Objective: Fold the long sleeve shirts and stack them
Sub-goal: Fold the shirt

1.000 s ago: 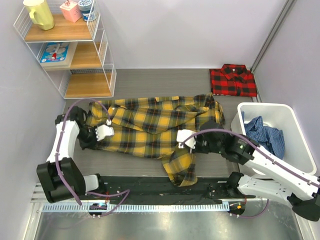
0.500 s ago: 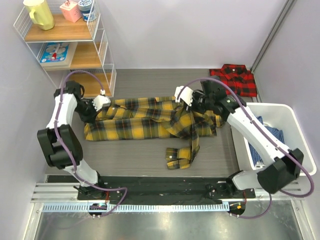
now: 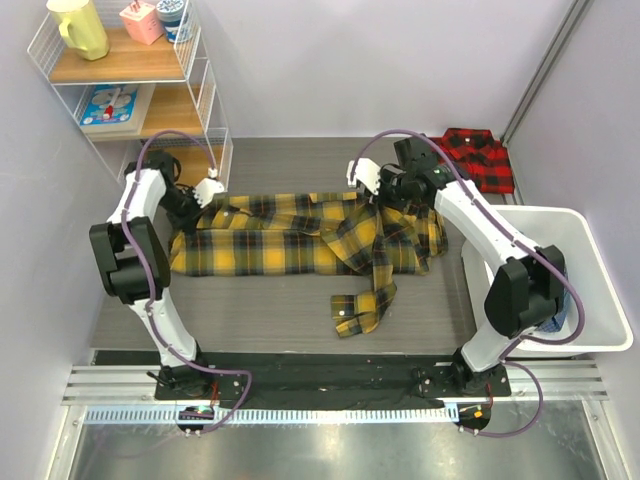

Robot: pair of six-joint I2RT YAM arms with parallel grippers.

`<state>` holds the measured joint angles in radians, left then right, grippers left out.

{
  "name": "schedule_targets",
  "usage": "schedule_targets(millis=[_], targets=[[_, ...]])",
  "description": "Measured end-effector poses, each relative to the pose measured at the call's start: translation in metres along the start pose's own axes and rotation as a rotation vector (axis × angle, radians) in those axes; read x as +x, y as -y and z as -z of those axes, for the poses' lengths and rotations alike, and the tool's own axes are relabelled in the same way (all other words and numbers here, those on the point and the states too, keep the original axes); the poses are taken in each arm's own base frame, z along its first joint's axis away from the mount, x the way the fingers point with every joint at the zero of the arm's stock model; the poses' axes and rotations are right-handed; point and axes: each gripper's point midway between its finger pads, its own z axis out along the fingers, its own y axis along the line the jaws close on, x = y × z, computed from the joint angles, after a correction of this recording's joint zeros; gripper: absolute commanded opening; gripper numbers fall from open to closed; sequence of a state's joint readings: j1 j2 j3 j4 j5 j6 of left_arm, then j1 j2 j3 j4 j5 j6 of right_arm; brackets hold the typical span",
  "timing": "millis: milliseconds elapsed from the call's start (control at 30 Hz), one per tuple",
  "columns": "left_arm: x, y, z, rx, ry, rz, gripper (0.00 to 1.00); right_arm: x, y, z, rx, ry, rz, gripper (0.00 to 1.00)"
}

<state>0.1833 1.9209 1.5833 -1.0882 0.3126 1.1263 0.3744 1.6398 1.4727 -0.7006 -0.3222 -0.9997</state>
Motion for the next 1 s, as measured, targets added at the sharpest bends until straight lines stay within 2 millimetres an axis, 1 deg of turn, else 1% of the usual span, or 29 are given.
schedule_targets(millis=[133,367,467,600,700,767,867,1000], targets=[[-0.003,-0.005,-0.008,0.008,-0.014,-0.009,0.01,0.005,-0.002,-0.007,-0.018,-0.009,-0.005,0.01],[-0.009,-0.017,-0.015,-0.008,-0.026,-0.015,0.01,0.015,0.001,-0.014,-0.024,-0.023,-0.010,0.01],[-0.006,-0.023,-0.022,-0.013,-0.046,-0.011,0.01,0.020,0.002,-0.023,-0.034,-0.032,-0.016,0.01],[0.001,-0.024,-0.034,0.000,-0.070,-0.003,0.01,0.027,0.002,-0.038,-0.050,-0.042,-0.024,0.01],[0.002,-0.023,-0.035,0.000,-0.072,0.004,0.00,0.029,0.006,-0.049,-0.056,-0.047,-0.030,0.01],[0.002,-0.024,-0.036,-0.004,-0.070,0.008,0.00,0.028,0.010,-0.053,-0.055,-0.046,-0.030,0.01],[0.001,-0.024,-0.036,-0.007,-0.069,0.021,0.00,0.020,0.021,-0.053,-0.037,-0.029,-0.025,0.01],[0.001,-0.025,-0.036,-0.010,-0.066,0.029,0.00,0.000,0.037,-0.045,-0.004,0.023,-0.004,0.01]])
